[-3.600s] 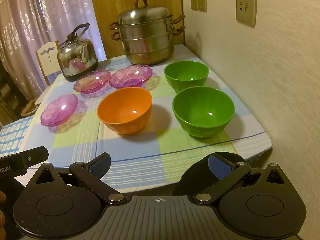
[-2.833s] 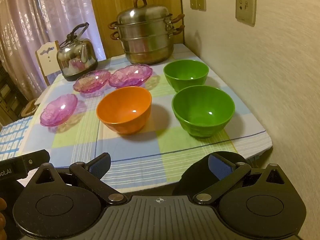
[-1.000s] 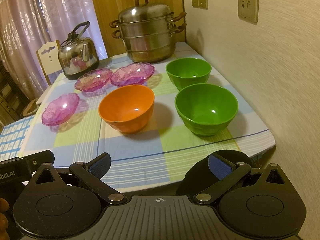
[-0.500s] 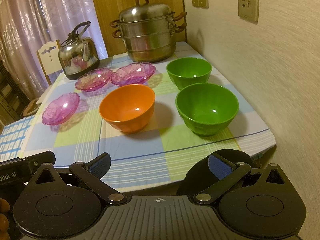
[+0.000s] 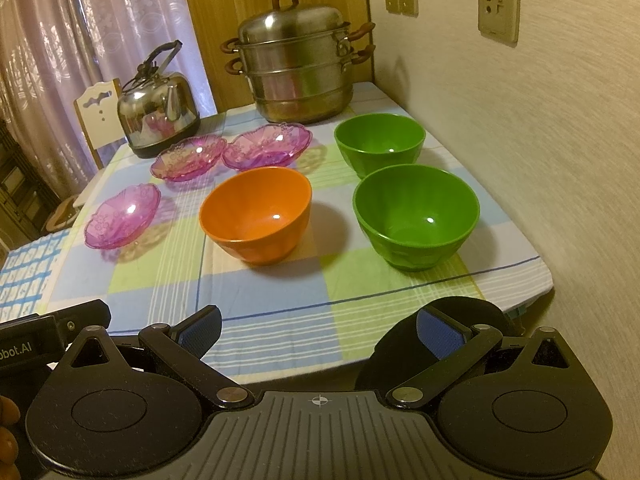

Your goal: Organize plates and bowls

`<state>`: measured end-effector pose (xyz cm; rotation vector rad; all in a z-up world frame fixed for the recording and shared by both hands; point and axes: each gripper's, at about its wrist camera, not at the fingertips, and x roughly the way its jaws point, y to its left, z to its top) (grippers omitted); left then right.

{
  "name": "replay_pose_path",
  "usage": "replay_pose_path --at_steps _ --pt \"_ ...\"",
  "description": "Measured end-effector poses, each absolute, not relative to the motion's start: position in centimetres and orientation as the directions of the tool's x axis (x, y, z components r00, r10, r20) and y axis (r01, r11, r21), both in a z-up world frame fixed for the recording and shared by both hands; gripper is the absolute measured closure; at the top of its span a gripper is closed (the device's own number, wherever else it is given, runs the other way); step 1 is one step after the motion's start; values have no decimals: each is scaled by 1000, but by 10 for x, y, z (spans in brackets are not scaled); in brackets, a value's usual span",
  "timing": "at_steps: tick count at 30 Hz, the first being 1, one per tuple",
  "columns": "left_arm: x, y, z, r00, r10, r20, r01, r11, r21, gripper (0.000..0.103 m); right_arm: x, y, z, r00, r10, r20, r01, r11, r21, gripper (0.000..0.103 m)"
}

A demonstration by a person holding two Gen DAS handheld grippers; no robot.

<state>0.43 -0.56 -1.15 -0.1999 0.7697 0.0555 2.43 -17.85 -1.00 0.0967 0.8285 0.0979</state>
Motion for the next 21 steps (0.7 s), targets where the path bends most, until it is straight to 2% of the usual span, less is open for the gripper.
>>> replay_pose_path --at_steps 9,21 --pt "2 13 -5 737 -34 -675 -138 970 -199 0 25 -171 -9 683 149 -715 -60 987 148 0" --pt "29 85 4 770 4 -638 -231 934 -273 0 62 -136 4 716 305 -628 -195 951 240 0"
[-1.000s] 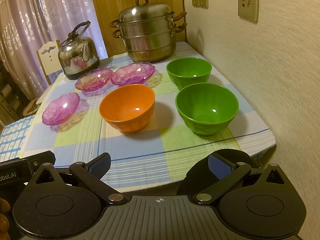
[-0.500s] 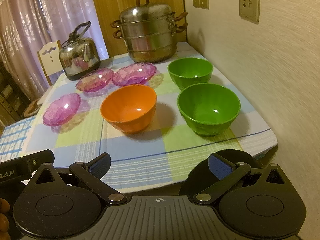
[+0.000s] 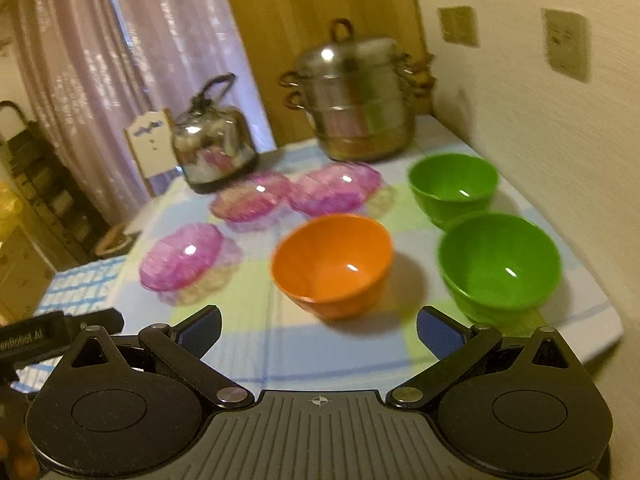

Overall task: Organize plates and bowls
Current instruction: 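Close the left tool on a pink glass dish rim while the right tool grips another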

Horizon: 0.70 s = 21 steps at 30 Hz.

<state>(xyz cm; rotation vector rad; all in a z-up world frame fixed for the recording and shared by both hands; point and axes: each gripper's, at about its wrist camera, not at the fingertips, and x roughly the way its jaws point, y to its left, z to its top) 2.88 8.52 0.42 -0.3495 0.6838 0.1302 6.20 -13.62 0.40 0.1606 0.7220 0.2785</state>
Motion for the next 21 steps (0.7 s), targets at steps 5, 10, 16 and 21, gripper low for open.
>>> replay_pose_path --at_steps 5,10,16,21 --pt "53 121 11 784 26 -621 -249 929 -276 0 89 -110 8 706 380 -598 -262 924 279 0" --pt "82 153 14 796 120 -594 -306 926 -222 0 126 -79 6 684 419 -597 -301 908 293 0" --pt "122 185 3 786 166 -595 -346 916 -202 0 171 -39 -4 670 452 -589 -371 891 262 0" --pt "160 217 -15 773 168 -612 -376 898 -229 0 217 -5 -27 667 458 -588 -403 885 232 0"
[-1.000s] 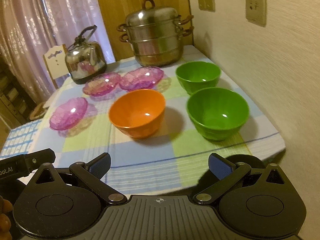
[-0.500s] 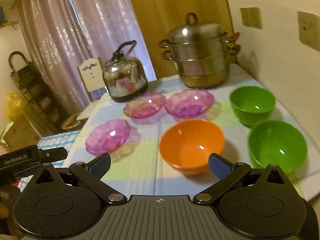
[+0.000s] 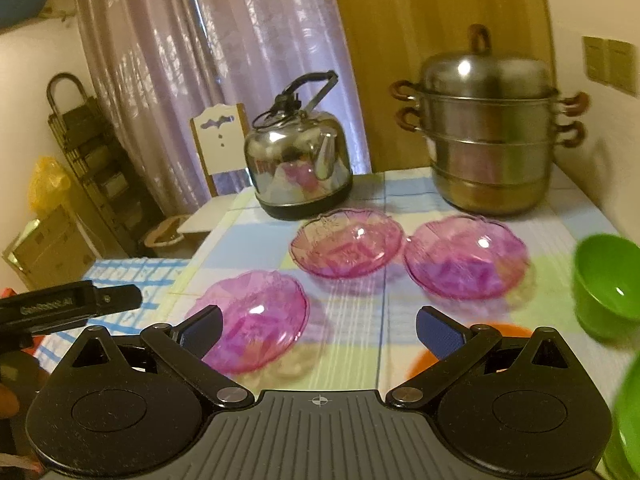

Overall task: Organize plates and bowls
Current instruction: 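Close the left tool on a pink glass dish rim while the right tool grips another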

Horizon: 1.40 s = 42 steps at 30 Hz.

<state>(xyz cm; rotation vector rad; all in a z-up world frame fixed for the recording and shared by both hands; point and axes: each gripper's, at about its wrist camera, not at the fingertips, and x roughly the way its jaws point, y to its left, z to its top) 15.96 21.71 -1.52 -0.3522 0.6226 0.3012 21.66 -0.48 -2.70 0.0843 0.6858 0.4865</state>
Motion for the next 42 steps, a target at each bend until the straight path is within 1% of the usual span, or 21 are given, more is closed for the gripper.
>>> replay_pose_path --at_steps 2,5,7,8,9,14,16,17,18,19,20,22,23,26,28,32,34,36,38,40,42 --pt "176 230 -25 771 154 -618 -379 891 -251 0 241 7 -42 640 456 -618 -394 886 245 0" --pt "197 244 -42 763 157 -627 -382 892 -242 0 272 20 -65 609 445 -657 -357 893 275 1" --pt "207 249 -53 758 165 -630 -385 894 -229 0 286 27 -78 595 434 -676 -337 899 281 11" --pt "211 253 -58 752 169 -637 -391 893 -225 0 294 30 -85 579 430 -693 -329 901 284 19" --pt "215 256 -64 742 173 -647 -401 889 -222 0 300 32 -90 560 432 -707 -324 899 294 20" --pt "232 268 -88 707 165 -687 -402 894 -199 0 321 51 -103 518 459 -721 -350 884 311 22" --pt "237 272 -94 702 154 -696 -394 897 -199 2 329 59 -106 502 469 -727 -370 876 310 23" --pt "240 274 -96 700 149 -698 -391 898 -200 4 334 61 -108 495 470 -731 -375 874 309 25" --pt "242 276 -98 695 148 -704 -393 898 -200 11 337 62 -110 490 469 -734 -377 874 307 30" --pt "244 277 -102 683 147 -716 -400 895 -197 15 340 63 -113 483 466 -741 -374 875 307 33" --pt "246 279 -106 666 142 -732 -405 893 -196 15 344 61 -118 470 465 -750 -365 876 315 38" --pt "249 280 -109 657 129 -743 -399 895 -198 23 350 59 -126 449 468 -761 -343 877 337 41" --pt "250 280 -109 657 129 -743 -397 897 -196 24 352 57 -130 438 467 -769 -333 878 344 42" --pt "252 280 -111 652 121 -748 -396 896 -200 33 358 56 -137 416 464 -782 -324 879 349 46" --pt "254 278 -113 646 110 -756 -390 898 -203 44 360 57 -140 396 473 -788 -317 875 366 49" --pt "257 276 -116 631 100 -769 -380 904 -194 58 362 61 -144 374 471 -799 -326 873 362 59" --pt "257 276 -117 628 98 -772 -379 905 -193 67 360 64 -146 367 473 -801 -336 870 360 65" --pt "258 276 -118 620 101 -778 -381 906 -186 72 358 66 -147 357 477 -803 -347 866 360 70" --pt "258 275 -119 614 102 -783 -382 906 -182 73 356 70 -147 358 475 -804 -362 864 350 73" --pt "257 275 -119 612 105 -784 -386 905 -180 79 354 71 -146 360 471 -806 -372 864 339 76" --pt "257 275 -118 609 115 -784 -394 903 -174 82 354 72 -146 357 467 -809 -374 865 335 83"
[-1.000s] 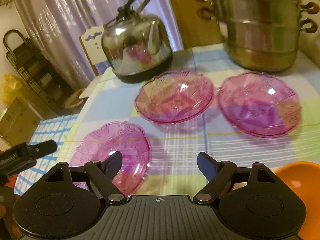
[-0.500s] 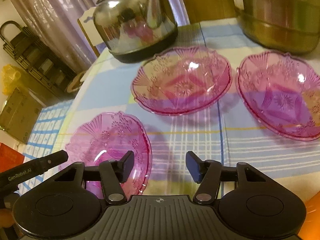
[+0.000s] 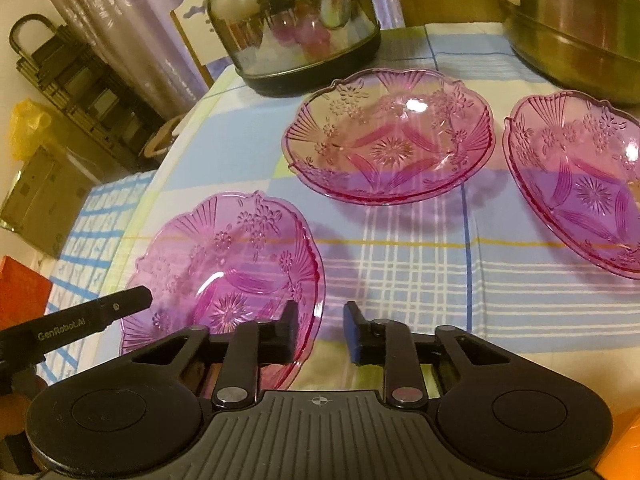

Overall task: Organize plates and bowls
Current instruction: 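Close the left tool on a pink glass dish rim while the right tool grips another, then lift both pink dishes and carry them toward the steel steamer pot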

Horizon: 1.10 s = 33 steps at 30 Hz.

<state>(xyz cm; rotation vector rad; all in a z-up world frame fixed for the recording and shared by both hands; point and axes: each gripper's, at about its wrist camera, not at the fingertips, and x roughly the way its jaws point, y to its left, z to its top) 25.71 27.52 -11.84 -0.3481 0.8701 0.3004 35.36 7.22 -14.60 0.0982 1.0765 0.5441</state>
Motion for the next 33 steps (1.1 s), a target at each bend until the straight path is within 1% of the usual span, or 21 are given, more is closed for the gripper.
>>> replay_pose_path --at_steps 2,3,5,7,13,21,25,33 --pt "257 275 -118 607 117 -786 -397 902 -172 87 353 72 -146 355 464 -811 -374 866 332 86" --pt "257 275 -118 606 115 -787 -396 902 -173 89 353 72 -147 354 463 -813 -374 866 331 90" --pt "257 275 -117 606 115 -787 -394 903 -171 91 353 72 -147 350 462 -815 -377 866 330 94" --pt "257 274 -116 604 117 -788 -393 904 -166 92 352 73 -146 353 454 -818 -376 869 321 94" --pt "252 271 -106 607 135 -783 -397 905 -152 92 351 71 -139 359 463 -811 -369 868 332 94" --pt "250 253 -79 654 160 -739 -380 915 -138 92 345 66 -113 411 465 -784 -376 870 319 95" --pt "258 237 -63 693 139 -708 -347 925 -158 92 345 51 -96 449 459 -767 -354 879 319 95" --pt "289 187 -47 738 66 -671 -249 952 -180 92 349 3 -66 563 388 -730 -278 920 274 95"
